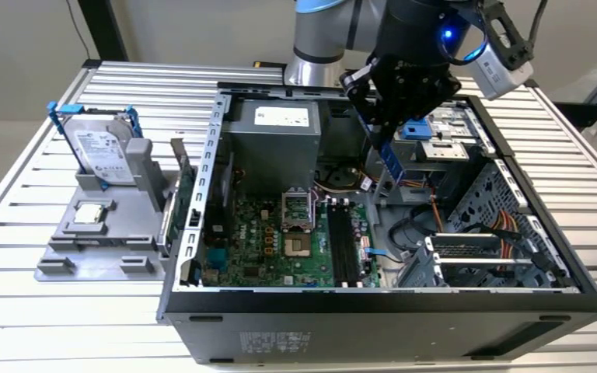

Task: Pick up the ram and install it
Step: 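Insert the ram into the slot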

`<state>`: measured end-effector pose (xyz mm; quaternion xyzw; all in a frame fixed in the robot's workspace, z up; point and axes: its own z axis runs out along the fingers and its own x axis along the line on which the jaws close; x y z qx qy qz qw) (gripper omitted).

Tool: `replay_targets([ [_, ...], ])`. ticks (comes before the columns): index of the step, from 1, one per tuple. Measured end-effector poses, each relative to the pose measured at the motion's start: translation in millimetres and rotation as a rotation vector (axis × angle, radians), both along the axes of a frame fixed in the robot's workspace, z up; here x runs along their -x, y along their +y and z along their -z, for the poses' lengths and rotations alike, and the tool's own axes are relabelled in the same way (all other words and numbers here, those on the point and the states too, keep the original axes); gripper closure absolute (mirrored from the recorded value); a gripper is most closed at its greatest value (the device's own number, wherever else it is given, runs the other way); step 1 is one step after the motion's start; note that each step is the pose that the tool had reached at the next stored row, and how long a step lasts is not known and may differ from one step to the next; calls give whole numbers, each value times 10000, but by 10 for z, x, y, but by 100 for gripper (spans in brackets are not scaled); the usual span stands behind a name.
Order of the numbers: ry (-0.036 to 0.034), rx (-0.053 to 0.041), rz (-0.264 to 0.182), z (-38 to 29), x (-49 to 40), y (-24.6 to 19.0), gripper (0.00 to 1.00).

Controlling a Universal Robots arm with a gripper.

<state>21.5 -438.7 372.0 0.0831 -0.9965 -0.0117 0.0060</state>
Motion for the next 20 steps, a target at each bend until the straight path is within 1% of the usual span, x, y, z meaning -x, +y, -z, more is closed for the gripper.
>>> replay_targets([
  [11,1,149,0,40,0,5,100],
  [20,2,243,-1,81,0,11,100],
])
